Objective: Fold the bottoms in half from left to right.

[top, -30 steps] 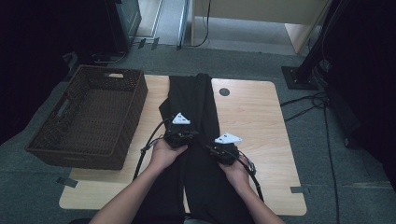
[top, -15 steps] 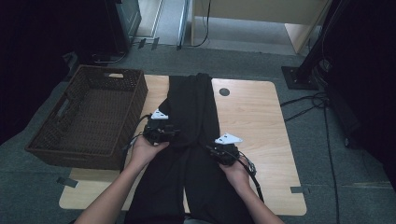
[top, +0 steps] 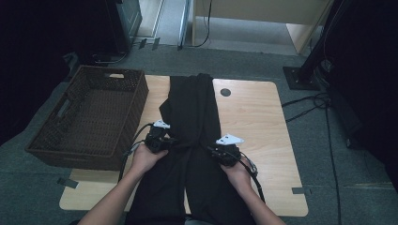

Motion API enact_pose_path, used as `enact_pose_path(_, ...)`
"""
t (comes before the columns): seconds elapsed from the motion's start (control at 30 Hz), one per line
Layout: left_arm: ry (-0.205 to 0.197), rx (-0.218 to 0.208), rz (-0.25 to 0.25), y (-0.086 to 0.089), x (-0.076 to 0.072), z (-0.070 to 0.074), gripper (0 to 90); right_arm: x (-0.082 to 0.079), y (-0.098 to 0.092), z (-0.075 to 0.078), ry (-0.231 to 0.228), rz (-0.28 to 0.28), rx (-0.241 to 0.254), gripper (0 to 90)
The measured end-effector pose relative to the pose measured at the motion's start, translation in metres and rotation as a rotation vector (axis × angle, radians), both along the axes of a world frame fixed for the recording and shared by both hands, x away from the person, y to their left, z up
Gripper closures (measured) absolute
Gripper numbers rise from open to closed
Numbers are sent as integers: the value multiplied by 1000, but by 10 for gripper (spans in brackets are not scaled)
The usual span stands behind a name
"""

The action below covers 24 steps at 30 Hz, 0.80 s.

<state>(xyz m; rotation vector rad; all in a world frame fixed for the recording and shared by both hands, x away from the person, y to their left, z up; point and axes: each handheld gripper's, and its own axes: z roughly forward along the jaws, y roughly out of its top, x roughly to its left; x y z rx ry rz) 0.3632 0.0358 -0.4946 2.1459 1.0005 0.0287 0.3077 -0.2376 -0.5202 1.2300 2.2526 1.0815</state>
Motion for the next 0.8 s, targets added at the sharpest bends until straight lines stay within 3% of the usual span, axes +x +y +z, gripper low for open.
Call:
enact_pose_path(0.07,-7,-43,-27,-7,-6,7,892,0,-1,2,18,5,-9,695)
enact_pose_path(0.13,-22,-59,-50,-16,-12,13,894,1,-2,5,31,-5,-19,707)
enact_pose_path(0.2,-38,-85,-79,-26,-20,19,895,2,-5,9,22,-18,-21,708)
enact_pose_path(0.33,-61,-117,-113,-46,-32,24,891,9,-18,21,-10,-74,22,698)
enact_pose_path(0.53,-48,-90,-132,-72,-37,8,870,28,-27,41,-15,-119,86,623)
enact_pose_path(0.67,-33,-56,-133,-80,-37,-5,835,44,-14,45,-19,-116,109,558)
enact_pose_path(0.8,-22,-55,-119,-80,-39,-12,824,59,9,38,1,-81,113,512)
